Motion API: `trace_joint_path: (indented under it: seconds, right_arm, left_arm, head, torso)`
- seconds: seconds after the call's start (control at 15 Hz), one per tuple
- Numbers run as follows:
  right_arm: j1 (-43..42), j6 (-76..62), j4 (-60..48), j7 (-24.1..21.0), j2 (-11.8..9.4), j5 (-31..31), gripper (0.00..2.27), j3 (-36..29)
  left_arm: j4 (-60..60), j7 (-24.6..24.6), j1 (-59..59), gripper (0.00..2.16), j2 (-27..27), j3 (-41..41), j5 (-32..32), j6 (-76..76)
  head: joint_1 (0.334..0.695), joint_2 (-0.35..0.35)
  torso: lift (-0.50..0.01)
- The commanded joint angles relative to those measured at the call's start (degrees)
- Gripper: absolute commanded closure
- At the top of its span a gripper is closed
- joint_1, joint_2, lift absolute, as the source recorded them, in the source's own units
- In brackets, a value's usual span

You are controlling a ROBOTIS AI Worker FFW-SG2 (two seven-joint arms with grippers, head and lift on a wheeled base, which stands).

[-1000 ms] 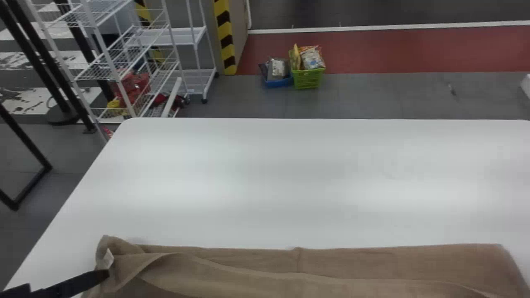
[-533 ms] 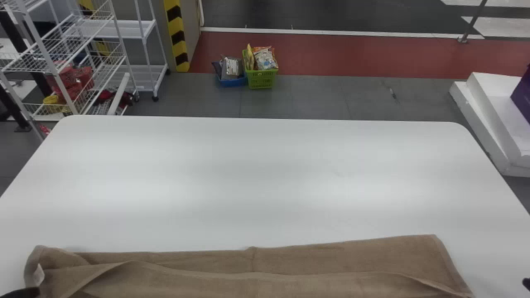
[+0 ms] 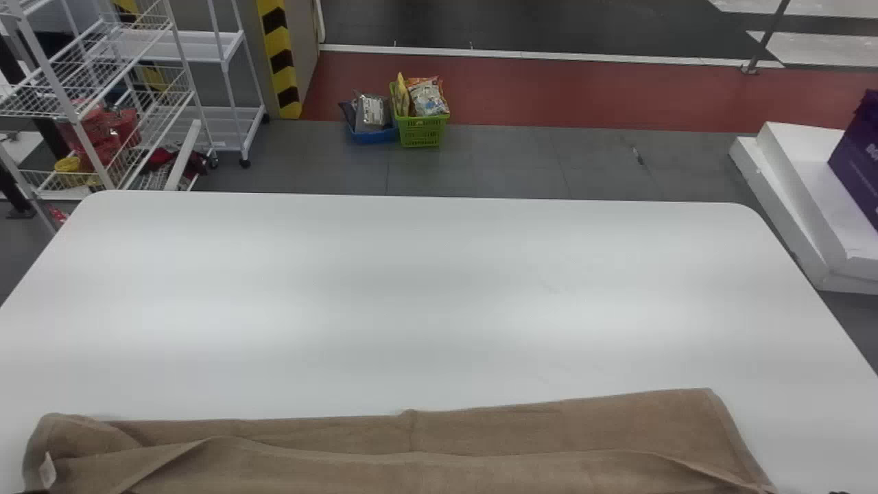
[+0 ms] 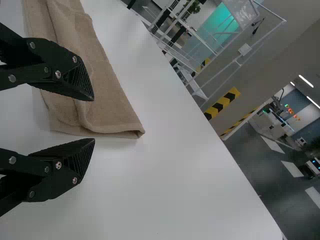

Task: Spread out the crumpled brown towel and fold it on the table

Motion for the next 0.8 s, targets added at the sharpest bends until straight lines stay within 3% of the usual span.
trace_joint_path:
  seconds: [0.0,0.6,0.73]
  right_arm:
    - [-0.2,0.6,0.2,0.2,0.2,0.1,0.67,1.4]
    - [-1.9,5.8,0.2,0.2,0.7,1.4,0.68,5.5]
    - [-2.1,6.2,0.3,0.2,0.6,1.9,1.09,5.5]
  left_arm:
    - [0.3,-0.1,0.0,1.54,0.0,0.0,0.0,0.2]
    - [0.0,-0.7,0.3,1.54,0.1,0.5,0.1,0.2]
    - [0.0,-0.7,0.6,1.54,0.1,1.1,0.9,0.2]
  head:
    - [0.695,-0.025]
    - [0.695,0.071]
    - [0.695,0.082]
  torso:
    - [-0.127]
    - [-0.127]
    - [-0.127]
